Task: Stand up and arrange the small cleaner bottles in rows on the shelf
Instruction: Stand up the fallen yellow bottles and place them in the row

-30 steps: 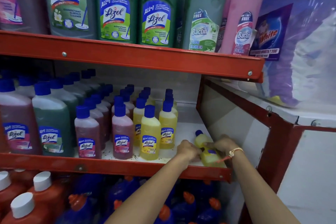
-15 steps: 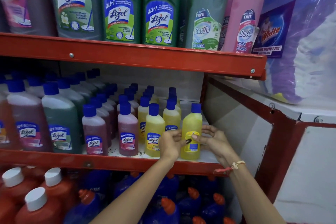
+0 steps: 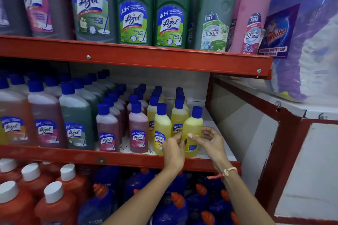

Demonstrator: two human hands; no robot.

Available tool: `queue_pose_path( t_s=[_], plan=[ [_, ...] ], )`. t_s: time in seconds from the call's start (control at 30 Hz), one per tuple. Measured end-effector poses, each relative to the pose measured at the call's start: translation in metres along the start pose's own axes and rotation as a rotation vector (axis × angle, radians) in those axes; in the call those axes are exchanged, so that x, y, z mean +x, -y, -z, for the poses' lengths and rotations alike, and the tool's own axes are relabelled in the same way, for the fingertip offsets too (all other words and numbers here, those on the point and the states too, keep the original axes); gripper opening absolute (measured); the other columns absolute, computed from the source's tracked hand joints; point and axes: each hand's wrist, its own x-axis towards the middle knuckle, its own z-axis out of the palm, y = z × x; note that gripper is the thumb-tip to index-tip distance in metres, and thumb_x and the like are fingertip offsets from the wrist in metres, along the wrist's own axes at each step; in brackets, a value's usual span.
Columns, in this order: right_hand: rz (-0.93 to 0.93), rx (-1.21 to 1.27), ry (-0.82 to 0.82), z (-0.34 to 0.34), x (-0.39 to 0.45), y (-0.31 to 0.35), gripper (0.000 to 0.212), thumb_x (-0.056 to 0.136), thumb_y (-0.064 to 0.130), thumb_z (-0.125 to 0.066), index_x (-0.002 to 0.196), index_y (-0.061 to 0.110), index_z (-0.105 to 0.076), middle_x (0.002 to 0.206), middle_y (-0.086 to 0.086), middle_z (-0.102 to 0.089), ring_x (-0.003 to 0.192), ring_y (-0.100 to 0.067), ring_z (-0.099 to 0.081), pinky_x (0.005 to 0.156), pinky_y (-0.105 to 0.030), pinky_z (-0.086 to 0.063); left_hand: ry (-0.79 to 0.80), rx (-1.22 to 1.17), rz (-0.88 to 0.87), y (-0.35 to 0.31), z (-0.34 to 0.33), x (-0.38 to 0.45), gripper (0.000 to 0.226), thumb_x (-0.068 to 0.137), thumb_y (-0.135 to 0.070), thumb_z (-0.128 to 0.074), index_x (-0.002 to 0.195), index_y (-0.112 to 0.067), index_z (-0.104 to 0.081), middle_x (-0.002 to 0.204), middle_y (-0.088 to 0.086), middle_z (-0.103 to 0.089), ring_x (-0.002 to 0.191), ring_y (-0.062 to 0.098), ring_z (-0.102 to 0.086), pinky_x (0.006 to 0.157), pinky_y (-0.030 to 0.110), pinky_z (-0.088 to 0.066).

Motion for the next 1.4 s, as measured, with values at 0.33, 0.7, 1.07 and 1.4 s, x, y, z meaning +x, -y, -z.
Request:
queue_pose_path(
  t_s=[0.33, 0.7, 1.07, 1.4],
  plan=[
    [0.155, -0.331, -0.213, -0.028, -0.012, 0.013, 0.064, 0.055, 0.056, -0.082, 0.105, 0.024, -0.059, 0.097, 0.006, -0.065, 0.09, -0.01, -0.063, 0.08, -0.027, -0.053, 0.031, -0.126, 0.15, 0.01, 0.012, -0.002, 0.039, 0.086, -0.003, -0.049, 0.116, -0.021, -0.066, 0.109, -0.007, -0.072, 0.104, 0.007, -0.063, 0.094, 0.026, -0.05],
    [0.027, -0.078, 0.141, -0.014, 0.003, 0.012, 0.033, 0.072, 0.005, -0.074, 0.101, 0.019, -0.064, 0.098, -0.003, -0.074, 0.081, -0.008, -0.07, 0.069, -0.02, -0.055, 0.016, -0.106, 0.166, 0.014, 0.003, -0.005, 0.035, 0.088, -0.005, -0.05, 0.118, -0.015, -0.064, 0.118, 0.0, -0.069, 0.092, -0.001, -0.06, 0.077, 0.008, -0.042],
    [-0.012, 0.044, 0.217, -0.004, 0.008, 0.002, 0.036, 0.08, -0.004, -0.065, 0.116, 0.003, -0.063, 0.107, -0.01, -0.071, 0.094, -0.02, -0.069, 0.073, -0.021, -0.057, 0.04, -0.111, 0.196, 0.013, 0.006, -0.008, 0.039, 0.088, -0.001, -0.05, 0.126, -0.01, -0.056, 0.129, 0.006, -0.062, 0.121, 0.016, -0.056, 0.096, 0.019, -0.042],
    [0.476, -0.059, -0.451, -0.069, -0.062, 0.047, 0.027, 0.077, 0.015, -0.049, 0.1, 0.011, -0.062, 0.099, 0.001, -0.059, 0.092, -0.01, -0.057, 0.084, -0.021, -0.047, -0.324, -0.249, 0.028, 0.028, 0.074, -0.031, 0.029, 0.09, -0.008, -0.048, 0.103, -0.025, -0.068, 0.101, -0.012, -0.071, 0.097, -0.002, -0.064, 0.086, 0.014, -0.049]
  ],
)
